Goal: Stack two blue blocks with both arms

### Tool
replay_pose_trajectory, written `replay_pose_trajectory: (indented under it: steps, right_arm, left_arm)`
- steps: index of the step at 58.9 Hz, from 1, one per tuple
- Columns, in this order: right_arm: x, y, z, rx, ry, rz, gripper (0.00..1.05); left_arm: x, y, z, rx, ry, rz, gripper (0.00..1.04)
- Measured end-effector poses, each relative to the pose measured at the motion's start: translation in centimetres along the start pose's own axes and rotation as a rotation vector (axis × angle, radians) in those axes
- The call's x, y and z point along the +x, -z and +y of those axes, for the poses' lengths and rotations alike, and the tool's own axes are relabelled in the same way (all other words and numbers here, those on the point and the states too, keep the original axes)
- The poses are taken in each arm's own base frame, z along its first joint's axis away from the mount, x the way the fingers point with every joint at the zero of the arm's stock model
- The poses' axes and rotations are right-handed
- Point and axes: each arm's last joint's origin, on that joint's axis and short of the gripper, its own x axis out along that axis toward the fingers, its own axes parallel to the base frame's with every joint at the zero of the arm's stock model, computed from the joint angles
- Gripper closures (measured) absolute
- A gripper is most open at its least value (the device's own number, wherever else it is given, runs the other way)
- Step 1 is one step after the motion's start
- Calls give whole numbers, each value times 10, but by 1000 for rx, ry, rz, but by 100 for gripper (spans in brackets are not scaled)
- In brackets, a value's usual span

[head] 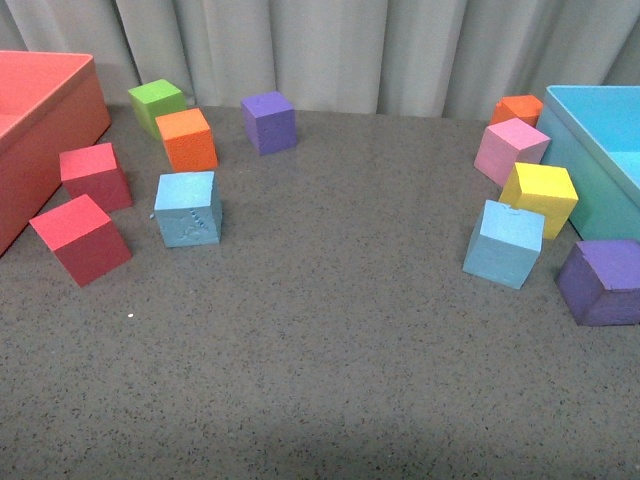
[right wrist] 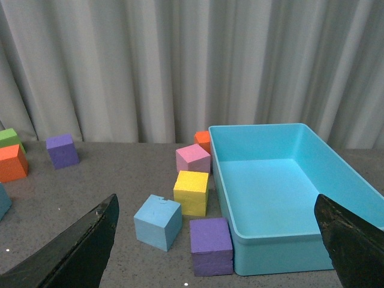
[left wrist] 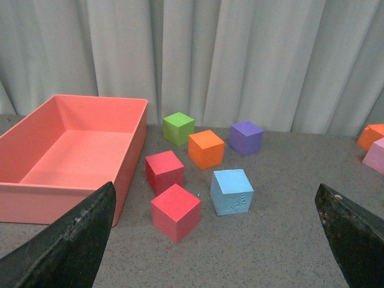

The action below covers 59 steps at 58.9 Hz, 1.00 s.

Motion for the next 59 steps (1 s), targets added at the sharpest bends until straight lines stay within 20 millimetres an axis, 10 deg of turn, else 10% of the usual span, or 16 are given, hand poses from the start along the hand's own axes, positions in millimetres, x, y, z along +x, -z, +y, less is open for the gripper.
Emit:
replay_pose_trajectory:
  steps: [24,33,48,59]
  right_arm:
    - [0,0,0,0,0,0,10]
    - [11,0,-1,-166,309,195,10]
    - [86,-22,15,-45,203,313,10]
    - [166,4,38,98,159,694,10]
  left_arm:
    - [0,0,0,0,0,0,7]
    - [0,0,0,0,-1,0,7]
    - [0,0,0,0,0,0,7]
    - [0,0,0,0,0,0,7]
